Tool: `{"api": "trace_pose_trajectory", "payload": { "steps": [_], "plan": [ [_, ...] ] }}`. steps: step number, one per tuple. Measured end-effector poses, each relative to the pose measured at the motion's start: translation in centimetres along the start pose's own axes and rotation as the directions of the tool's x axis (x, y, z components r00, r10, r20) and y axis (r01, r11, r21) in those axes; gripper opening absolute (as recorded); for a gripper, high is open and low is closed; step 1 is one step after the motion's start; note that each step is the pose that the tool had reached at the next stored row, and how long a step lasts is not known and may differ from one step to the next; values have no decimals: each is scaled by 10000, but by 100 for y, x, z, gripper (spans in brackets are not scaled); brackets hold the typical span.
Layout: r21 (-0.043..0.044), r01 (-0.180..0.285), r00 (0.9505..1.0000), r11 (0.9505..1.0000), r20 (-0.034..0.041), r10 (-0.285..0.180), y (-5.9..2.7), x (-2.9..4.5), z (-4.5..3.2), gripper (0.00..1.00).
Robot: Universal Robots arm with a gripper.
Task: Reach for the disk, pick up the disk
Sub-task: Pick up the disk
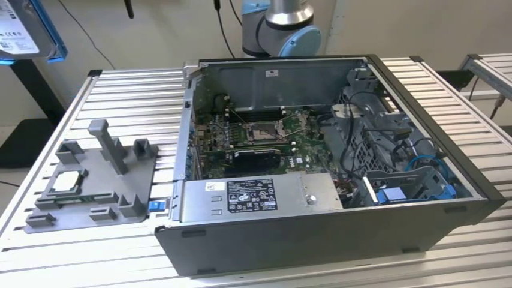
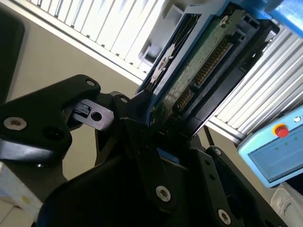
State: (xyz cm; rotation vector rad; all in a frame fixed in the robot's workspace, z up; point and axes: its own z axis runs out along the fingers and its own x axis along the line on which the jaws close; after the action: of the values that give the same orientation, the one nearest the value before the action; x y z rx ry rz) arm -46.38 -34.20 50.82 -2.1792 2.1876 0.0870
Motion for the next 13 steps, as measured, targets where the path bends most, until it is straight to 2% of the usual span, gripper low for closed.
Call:
{"api": "trace_pose_trajectory", "payload": {
  "steps": [13],
  "plan": [
    [0,-1,10000,10000,0,1,-189,-1,0,0]
  ]
}}
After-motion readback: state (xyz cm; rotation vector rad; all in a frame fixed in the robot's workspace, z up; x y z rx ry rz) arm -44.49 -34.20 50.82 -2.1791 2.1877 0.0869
